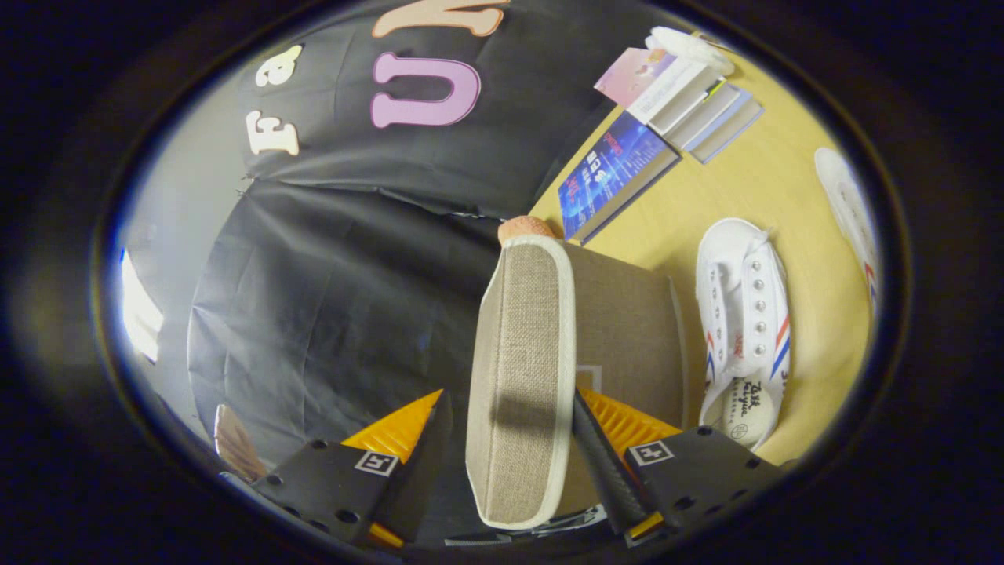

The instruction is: Open the storage box then place both shoes into the box .Put the left shoe in first, then the right shoe, with the right side of both shoes facing outward in a uniform manner.

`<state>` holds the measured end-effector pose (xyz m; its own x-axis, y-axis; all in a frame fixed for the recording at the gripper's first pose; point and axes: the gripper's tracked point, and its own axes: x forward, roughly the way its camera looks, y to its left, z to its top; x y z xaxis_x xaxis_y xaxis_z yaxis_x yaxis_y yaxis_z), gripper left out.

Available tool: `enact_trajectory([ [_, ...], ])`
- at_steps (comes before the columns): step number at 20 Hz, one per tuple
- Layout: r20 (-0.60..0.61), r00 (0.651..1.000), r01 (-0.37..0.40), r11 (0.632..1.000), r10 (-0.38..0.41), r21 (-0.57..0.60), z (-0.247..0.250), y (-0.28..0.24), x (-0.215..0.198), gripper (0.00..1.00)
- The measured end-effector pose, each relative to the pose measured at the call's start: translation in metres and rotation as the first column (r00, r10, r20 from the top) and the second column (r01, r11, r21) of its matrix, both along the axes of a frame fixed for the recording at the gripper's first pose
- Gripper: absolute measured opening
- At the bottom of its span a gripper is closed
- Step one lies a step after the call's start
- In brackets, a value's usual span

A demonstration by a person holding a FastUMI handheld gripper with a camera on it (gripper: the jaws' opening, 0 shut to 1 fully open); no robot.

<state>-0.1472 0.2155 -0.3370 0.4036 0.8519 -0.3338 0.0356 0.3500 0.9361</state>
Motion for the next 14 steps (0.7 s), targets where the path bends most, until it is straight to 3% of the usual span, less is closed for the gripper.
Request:
enact_trajectory([
  [6,0.107,0.991,-0.078,0.997,0.076,0.018,0.059,0.022,-0.003,0.9],
  [14,0.205,0.943,-0.262,0.965,0.262,-0.026,0.114,0.127,-0.003,0.9],
])
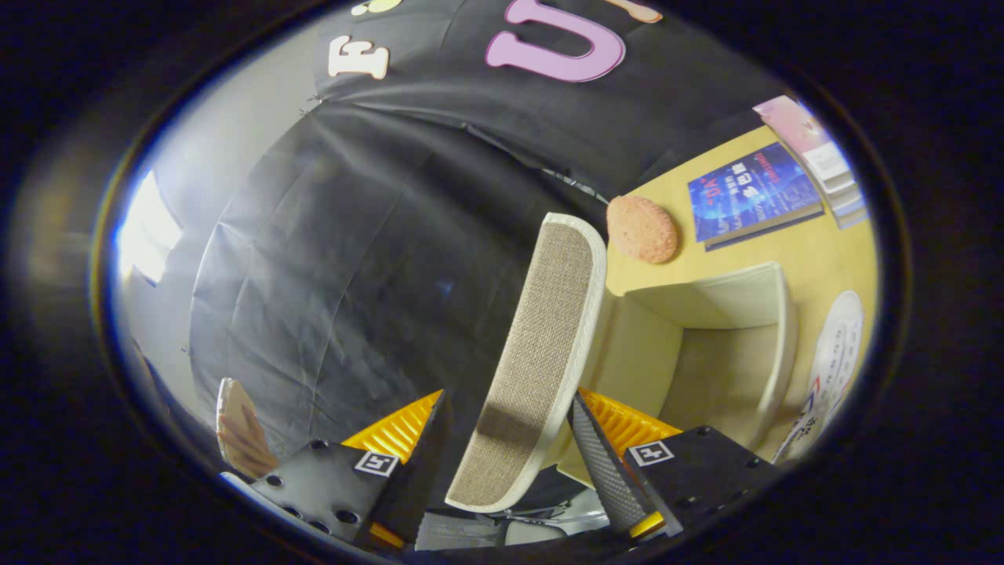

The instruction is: Open the storage box then place both shoes into the box .Put the left shoe in first, then the right shoe, with the right side of both shoes facing outward in a uniform manner.

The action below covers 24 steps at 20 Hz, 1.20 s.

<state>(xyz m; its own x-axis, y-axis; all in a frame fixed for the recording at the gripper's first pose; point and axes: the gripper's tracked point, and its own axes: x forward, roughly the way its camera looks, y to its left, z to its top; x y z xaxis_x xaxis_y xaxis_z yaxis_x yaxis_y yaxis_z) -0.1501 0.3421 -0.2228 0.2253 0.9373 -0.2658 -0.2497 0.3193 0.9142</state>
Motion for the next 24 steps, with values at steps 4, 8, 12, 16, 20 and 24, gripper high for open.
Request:
enact_trajectory([
  [4,-0.025,0.997,-0.072,0.996,0.07,-0.054,-0.01,0.056,-0.006,0.9],
  [8,-0.074,0.993,-0.103,0.99,0.096,-0.093,-0.016,0.096,-0.01,0.91],
  [12,-0.121,0.987,-0.12,0.979,0.101,-0.162,-0.025,0.129,-0.007,0.94],
  [16,-0.157,0.981,-0.145,0.972,0.116,-0.187,-0.04,0.165,-0.015,0.91],
  [20,-0.161,0.979,-0.163,0.959,0.128,-0.233,-0.047,0.168,-0.021,0.83],
  [24,-0.138,0.981,-0.171,0.95,0.139,-0.262,-0.057,0.165,-0.023,0.83],
])
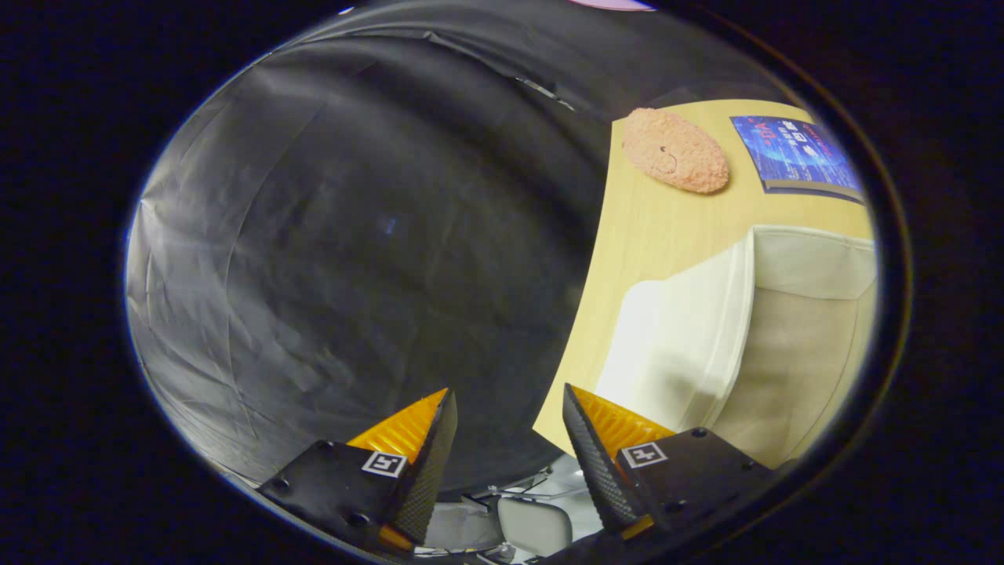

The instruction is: Open the storage box then place both shoes into the box .Put the left shoe in first, then the right shoe, with the right side of both shoes facing outward in a uniform manner.

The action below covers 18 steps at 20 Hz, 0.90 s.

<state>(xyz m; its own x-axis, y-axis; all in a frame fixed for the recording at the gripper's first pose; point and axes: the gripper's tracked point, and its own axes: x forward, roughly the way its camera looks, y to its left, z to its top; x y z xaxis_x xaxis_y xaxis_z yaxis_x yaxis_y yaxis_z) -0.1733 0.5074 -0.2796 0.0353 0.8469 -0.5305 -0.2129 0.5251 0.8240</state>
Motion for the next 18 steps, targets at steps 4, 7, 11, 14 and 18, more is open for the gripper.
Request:
enact_trajectory([
  [4,0.024,1.0,0.012,1.0,-0.012,-0.003,-0.002,-0.014,0.012,0.83],
  [7,0.05,0.998,0.046,0.999,-0.046,-0.004,0.005,-0.034,0.025,0.83],
  [11,0.076,0.989,0.126,0.992,-0.125,-0.015,0.007,-0.077,0.053,0.84],
  [14,0.101,0.978,0.187,0.982,-0.183,-0.035,0.004,-0.118,0.075,0.84],
  [18,0.15,0.957,0.26,0.962,-0.246,-0.083,-0.004,-0.18,0.093,0.84],
])
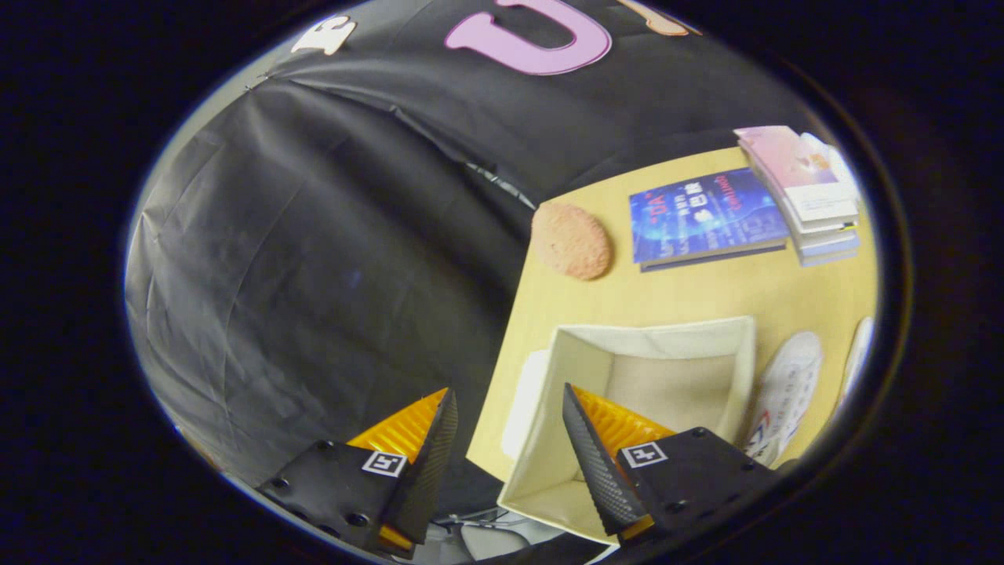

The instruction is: Open the storage box then place both shoes into the box .Put the left shoe in first, then the right shoe, with the right side of both shoes facing outward in a uniform manner.

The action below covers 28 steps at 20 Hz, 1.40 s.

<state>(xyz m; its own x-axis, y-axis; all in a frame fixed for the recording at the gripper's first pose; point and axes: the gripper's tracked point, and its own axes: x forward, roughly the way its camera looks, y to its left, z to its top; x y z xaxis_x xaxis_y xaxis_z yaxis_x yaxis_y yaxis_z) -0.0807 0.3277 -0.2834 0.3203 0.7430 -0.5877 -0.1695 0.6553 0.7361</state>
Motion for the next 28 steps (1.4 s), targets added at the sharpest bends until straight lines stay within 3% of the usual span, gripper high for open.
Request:
enact_trajectory([
  [4,0.017,0.998,0.061,0.996,-0.06,-0.07,-0.004,-0.066,0.004,0.84],
  [12,-0.019,0.99,0.13,0.962,-0.139,-0.238,-0.073,-0.163,-0.015,0.84],
  [21,-0.098,0.983,0.099,0.89,-0.158,-0.446,-0.173,-0.228,-0.055,0.84],
  [28,-0.16,0.973,0.065,0.865,-0.165,-0.497,-0.222,-0.238,-0.057,0.85],
])
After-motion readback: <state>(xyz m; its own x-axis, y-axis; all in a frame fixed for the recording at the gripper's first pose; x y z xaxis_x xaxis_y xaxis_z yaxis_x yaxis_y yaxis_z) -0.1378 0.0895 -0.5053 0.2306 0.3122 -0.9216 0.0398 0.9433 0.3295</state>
